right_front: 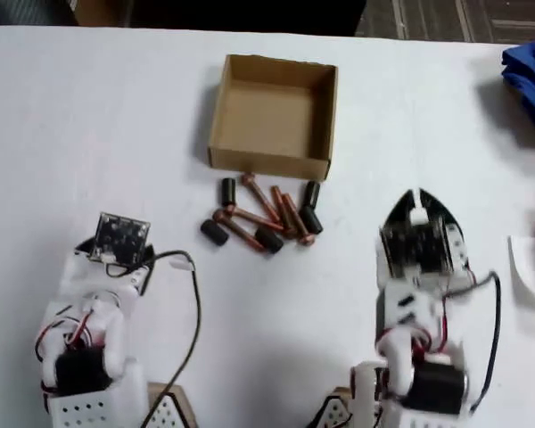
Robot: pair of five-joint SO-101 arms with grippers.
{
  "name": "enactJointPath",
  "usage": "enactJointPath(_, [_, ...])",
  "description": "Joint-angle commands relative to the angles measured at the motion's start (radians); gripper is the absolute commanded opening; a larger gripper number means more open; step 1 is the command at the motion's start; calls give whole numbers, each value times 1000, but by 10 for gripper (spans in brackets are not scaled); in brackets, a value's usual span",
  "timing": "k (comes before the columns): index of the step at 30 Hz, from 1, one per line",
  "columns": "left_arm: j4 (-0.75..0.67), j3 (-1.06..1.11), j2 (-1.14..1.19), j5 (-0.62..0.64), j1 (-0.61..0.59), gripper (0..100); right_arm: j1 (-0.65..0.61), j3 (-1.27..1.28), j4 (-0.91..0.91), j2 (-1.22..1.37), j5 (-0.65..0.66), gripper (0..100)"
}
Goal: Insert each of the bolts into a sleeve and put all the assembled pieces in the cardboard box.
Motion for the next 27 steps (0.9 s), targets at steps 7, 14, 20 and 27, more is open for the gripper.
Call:
enactJointPath(7, [-149,-300,592,17,-14,265,-62,-577,174,796,-43,111])
enactJointPath(14, [-21,-704,1171,129,-9,265,-157,-827,458,1265,-186,111])
enactJointPath(20, [86,-895,1427,152,-15,265,-294,-957,624,1550,-186,111])
enactJointPath(27, [104,-914,1456,152,-8,264,-414,-1068,644,1702,-184,111])
